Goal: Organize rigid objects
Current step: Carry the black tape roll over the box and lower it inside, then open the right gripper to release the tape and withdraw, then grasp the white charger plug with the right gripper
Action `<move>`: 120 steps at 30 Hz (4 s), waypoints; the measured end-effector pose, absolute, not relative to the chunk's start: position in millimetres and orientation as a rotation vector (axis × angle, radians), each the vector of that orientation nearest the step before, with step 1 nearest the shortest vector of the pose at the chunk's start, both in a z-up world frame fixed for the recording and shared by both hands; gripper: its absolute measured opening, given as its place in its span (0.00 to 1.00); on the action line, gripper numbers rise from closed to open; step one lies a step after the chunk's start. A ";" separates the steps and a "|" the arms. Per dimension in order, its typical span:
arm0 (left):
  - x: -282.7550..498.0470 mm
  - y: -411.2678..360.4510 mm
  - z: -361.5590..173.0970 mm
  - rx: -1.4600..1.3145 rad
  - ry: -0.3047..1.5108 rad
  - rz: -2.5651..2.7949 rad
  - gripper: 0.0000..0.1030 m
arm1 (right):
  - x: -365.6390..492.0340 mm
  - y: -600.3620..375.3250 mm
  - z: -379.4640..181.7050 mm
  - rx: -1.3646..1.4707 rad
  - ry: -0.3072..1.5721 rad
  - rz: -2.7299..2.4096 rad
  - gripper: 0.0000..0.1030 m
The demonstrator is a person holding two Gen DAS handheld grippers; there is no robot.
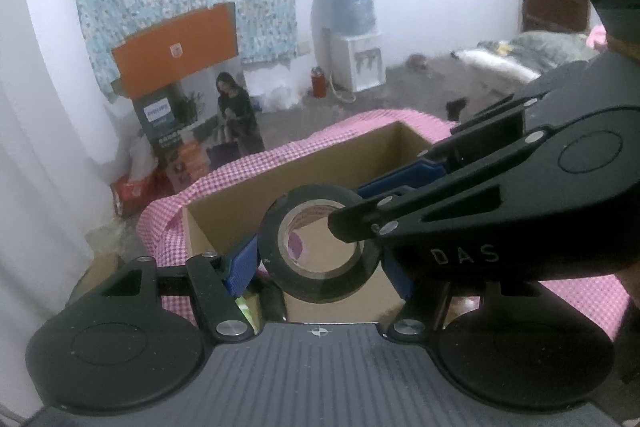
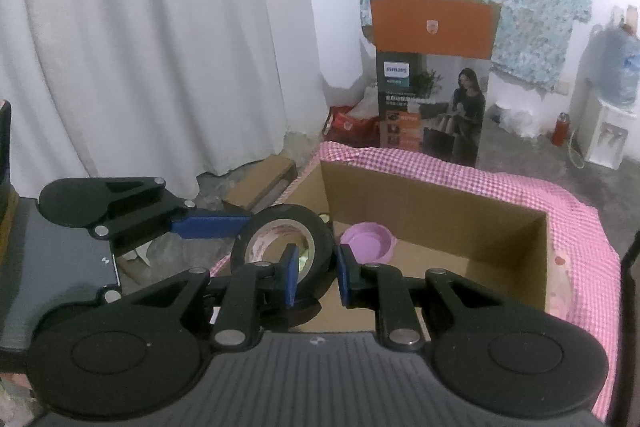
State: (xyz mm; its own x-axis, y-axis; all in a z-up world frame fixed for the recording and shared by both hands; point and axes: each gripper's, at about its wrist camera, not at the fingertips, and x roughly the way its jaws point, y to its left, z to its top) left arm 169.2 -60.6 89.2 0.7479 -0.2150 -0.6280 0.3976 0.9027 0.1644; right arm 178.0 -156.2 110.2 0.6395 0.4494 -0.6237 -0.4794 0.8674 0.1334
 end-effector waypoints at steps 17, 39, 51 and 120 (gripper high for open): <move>265.9 -55.9 43.9 0.249 0.980 -0.399 0.64 | 295.1 -166.2 47.3 0.034 0.976 0.586 0.21; 315.7 -71.0 -22.2 0.300 1.375 -0.434 0.65 | 353.2 -171.7 -42.7 0.196 1.383 0.609 0.21; 297.4 -65.3 20.6 0.318 1.215 -0.418 0.82 | 338.2 -188.6 -13.3 0.260 1.267 0.592 0.24; 120.4 -86.7 -34.9 0.246 0.764 -0.487 0.57 | 110.5 -243.2 -55.8 0.558 0.932 0.421 0.37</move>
State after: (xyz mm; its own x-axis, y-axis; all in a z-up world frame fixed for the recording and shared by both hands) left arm 120.4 -86.7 -34.9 0.6187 -0.3309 -0.7125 0.5055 0.8619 0.0387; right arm 110.5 -243.2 -55.8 0.5338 0.5641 -0.6299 -0.1007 0.7820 0.6151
